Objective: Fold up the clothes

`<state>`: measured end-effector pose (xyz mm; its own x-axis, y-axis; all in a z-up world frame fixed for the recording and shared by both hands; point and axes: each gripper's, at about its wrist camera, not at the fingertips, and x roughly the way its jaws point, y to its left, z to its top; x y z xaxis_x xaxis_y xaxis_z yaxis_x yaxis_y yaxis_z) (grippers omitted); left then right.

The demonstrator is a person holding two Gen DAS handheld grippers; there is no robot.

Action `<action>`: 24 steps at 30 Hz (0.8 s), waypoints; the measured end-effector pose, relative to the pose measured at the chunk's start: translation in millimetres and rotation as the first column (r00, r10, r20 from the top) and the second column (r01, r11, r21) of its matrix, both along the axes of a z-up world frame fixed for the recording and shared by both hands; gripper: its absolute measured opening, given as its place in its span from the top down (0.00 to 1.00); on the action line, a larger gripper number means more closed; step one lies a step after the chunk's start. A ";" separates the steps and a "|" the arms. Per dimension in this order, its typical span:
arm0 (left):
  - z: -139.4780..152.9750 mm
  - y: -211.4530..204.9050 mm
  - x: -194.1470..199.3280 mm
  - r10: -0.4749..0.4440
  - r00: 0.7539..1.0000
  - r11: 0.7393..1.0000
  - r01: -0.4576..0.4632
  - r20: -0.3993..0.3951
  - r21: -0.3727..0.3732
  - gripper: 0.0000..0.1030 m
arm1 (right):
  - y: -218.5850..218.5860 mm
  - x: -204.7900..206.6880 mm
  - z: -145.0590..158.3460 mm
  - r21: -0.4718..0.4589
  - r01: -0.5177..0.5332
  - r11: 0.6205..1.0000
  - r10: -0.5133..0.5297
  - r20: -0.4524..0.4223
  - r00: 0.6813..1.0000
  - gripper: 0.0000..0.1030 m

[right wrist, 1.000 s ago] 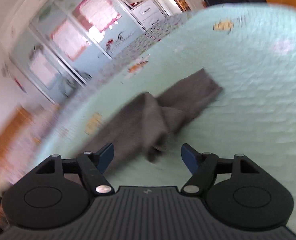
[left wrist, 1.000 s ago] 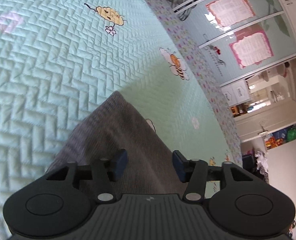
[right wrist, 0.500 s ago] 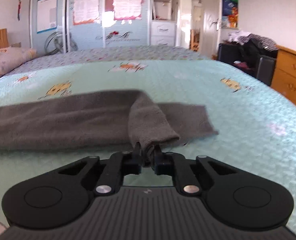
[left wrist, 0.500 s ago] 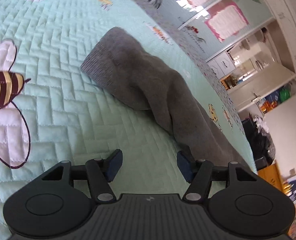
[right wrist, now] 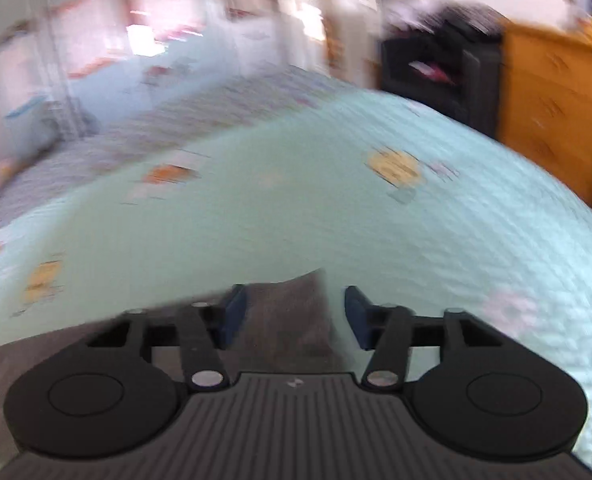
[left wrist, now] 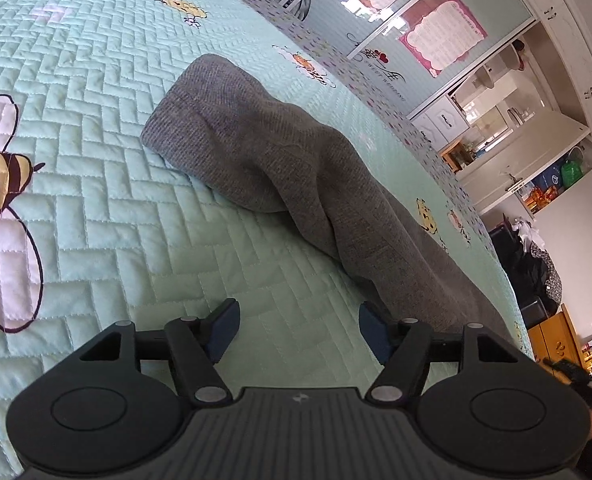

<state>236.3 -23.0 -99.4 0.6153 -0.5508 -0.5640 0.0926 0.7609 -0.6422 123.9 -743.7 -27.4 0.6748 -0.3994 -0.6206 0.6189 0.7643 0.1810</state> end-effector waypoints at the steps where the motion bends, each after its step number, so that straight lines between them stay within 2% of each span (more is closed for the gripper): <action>1: -0.3 0.4 -0.7 -0.001 1.000 1.000 0.001 0.000 -0.002 0.33 | 8.5 -8.1 -4.2 0.004 -0.001 1.000 0.001 0.032 0.999 0.45; 7: 0.1 0.1 -0.6 -0.006 1.000 1.000 0.006 0.009 -0.009 0.32 | 59.1 -55.0 -28.4 0.030 -0.015 0.999 0.008 0.223 0.975 0.45; 9: 0.3 1.1 -3.7 0.006 1.000 1.000 -0.006 0.017 -0.023 0.32 | 72.5 -51.2 -29.0 0.050 -0.086 0.995 0.068 0.286 0.956 0.43; 12: 0.0 4.5 -10.8 0.033 0.999 0.999 -0.032 0.031 -0.029 0.32 | 82.0 -32.4 -30.5 0.101 -0.156 0.983 0.110 0.358 0.927 0.21; 13: -0.1 5.6 -13.2 0.041 0.999 0.999 -0.040 0.036 -0.031 0.31 | 82.6 -20.0 -37.9 0.139 -0.177 0.974 0.121 0.335 0.934 0.13; 14: -0.3 6.8 -15.6 0.050 0.998 0.998 -0.049 0.040 -0.033 0.31 | 83.4 -6.9 -46.0 0.176 -0.188 0.966 0.131 0.293 0.947 0.17; 15: -0.4 7.9 -18.0 0.059 0.997 0.998 -0.057 0.045 -0.035 0.31 | 87.3 6.2 -54.5 0.193 -0.160 0.968 0.125 0.179 0.976 0.24; 16: 0.7 9.2 -22.0 0.066 0.996 0.998 -0.065 0.068 -0.011 0.30 | 98.3 8.1 -54.1 0.151 -0.119 0.981 0.101 0.123 0.987 0.44; 17: 1.7 10.2 -25.3 0.076 0.993 0.997 -0.079 0.094 0.022 0.30 | 110.5 7.8 -52.1 0.110 -0.093 0.990 0.083 0.091 0.992 0.45; 19: 0.9 10.8 -30.3 0.105 0.985 0.992 -0.113 0.133 0.055 0.28 | 145.5 -9.9 -35.6 0.056 -0.145 0.988 0.130 0.219 0.967 0.44; 21: -0.1 11.4 -35.1 0.133 0.976 0.985 -0.149 0.173 0.086 0.28 | 194.4 -18.2 -20.0 0.039 -0.260 0.965 0.239 0.282 0.929 0.40; 22: -1.0 12.3 -36.9 0.146 0.972 0.982 -0.165 0.184 0.089 0.27 | 221.6 -19.6 -13.7 0.035 -0.328 0.944 0.303 0.304 0.903 0.38; 24: -2.5 15.5 -40.7 0.165 0.965 0.979 -0.185 0.202 0.085 0.27 | 277.4 -15.3 -8.4 0.062 -0.479 0.876 0.433 0.340 0.835 0.37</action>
<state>195.6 -7.4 -101.8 0.7995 -0.3700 -0.4731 0.0661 0.8372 -0.5430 108.7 -466.3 -35.8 0.9228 0.0755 -0.3778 0.1014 0.8983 0.4274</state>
